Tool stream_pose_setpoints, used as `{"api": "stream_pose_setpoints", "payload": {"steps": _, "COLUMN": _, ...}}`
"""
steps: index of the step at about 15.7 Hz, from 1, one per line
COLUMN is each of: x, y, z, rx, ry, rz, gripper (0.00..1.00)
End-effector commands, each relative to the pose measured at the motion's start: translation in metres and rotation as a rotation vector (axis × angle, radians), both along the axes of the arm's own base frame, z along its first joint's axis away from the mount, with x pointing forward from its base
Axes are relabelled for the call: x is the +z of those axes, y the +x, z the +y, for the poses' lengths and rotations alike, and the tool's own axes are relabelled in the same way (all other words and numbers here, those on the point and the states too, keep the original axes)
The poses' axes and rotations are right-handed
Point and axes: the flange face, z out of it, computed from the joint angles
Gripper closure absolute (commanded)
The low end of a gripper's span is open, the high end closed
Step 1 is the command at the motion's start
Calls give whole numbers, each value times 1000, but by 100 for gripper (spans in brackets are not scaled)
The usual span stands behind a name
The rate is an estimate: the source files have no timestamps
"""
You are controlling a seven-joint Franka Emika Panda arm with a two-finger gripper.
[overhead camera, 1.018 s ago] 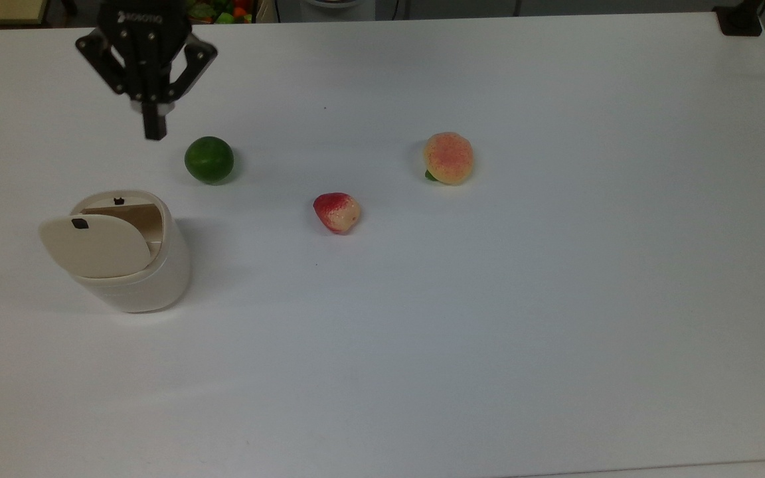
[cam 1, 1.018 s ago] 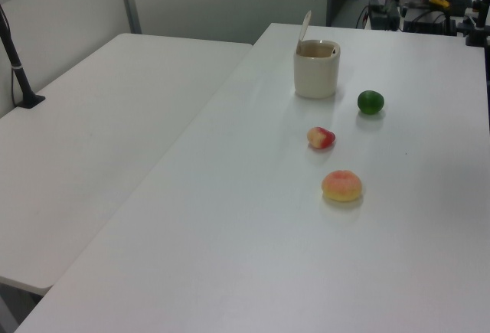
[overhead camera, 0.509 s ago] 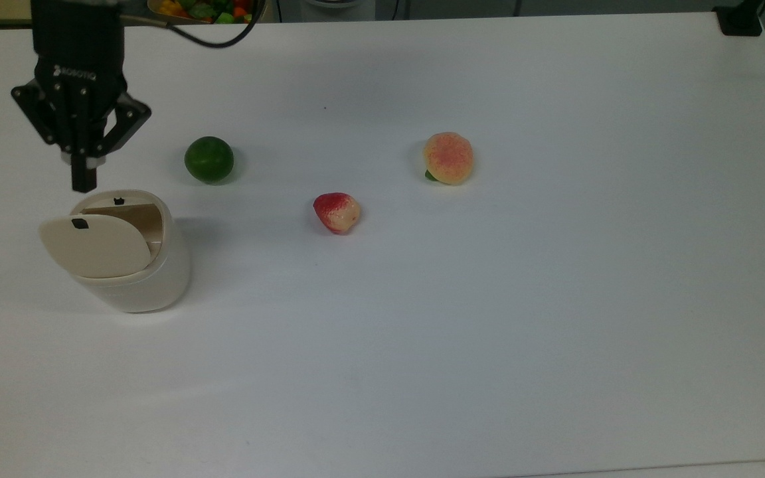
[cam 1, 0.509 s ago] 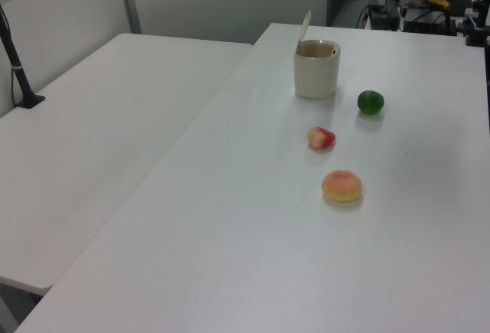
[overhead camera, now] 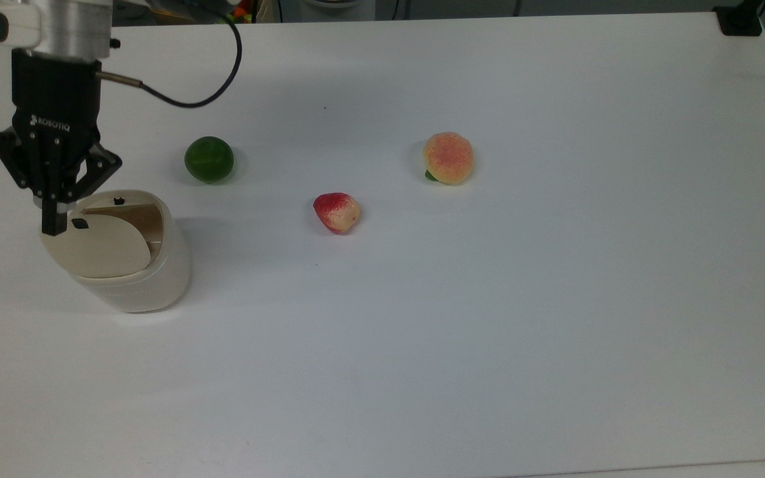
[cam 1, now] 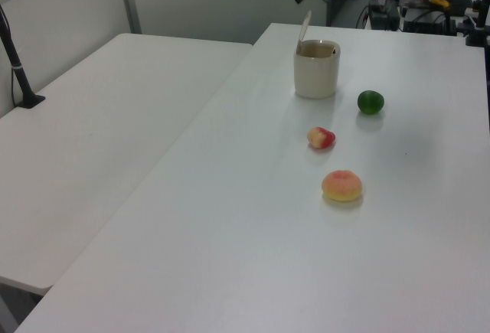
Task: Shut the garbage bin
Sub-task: 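Lower the gripper against the raised lid, pushing it down shut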
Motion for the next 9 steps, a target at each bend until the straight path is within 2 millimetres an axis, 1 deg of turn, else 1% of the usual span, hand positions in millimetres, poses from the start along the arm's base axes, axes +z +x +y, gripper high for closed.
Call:
{"api": "stream_pose_setpoints", "payload": {"steps": 1, "x": -6, "y": 2, "z": -7, "rx": 11, "ry": -44, "rz": 2, "gripper": 100}}
{"api": "stream_pose_setpoints", "payload": {"steps": 3, "x": -8, "y": -1, "z": -10, "rx": 9, "ry": -45, "rz": 15, "gripper": 100}}
{"api": "stream_pose_setpoints", "payload": {"steps": 4, "x": -11, "y": -7, "z": -9, "rx": 12, "ry": -44, "rz": 32, "gripper": 100}}
{"api": "stream_pose_setpoints", "payload": {"steps": 5, "x": -14, "y": -11, "z": -8, "rx": 22, "ry": -47, "rz": 56, "gripper": 100}}
{"api": "stream_pose_setpoints", "payload": {"steps": 6, "x": -13, "y": -15, "z": -8, "rx": 35, "ry": -53, "rz": 81, "gripper": 100}}
{"api": "stream_pose_setpoints", "payload": {"steps": 9, "x": -21, "y": -19, "z": -7, "rx": 75, "ry": -56, "rz": 190, "gripper": 100}}
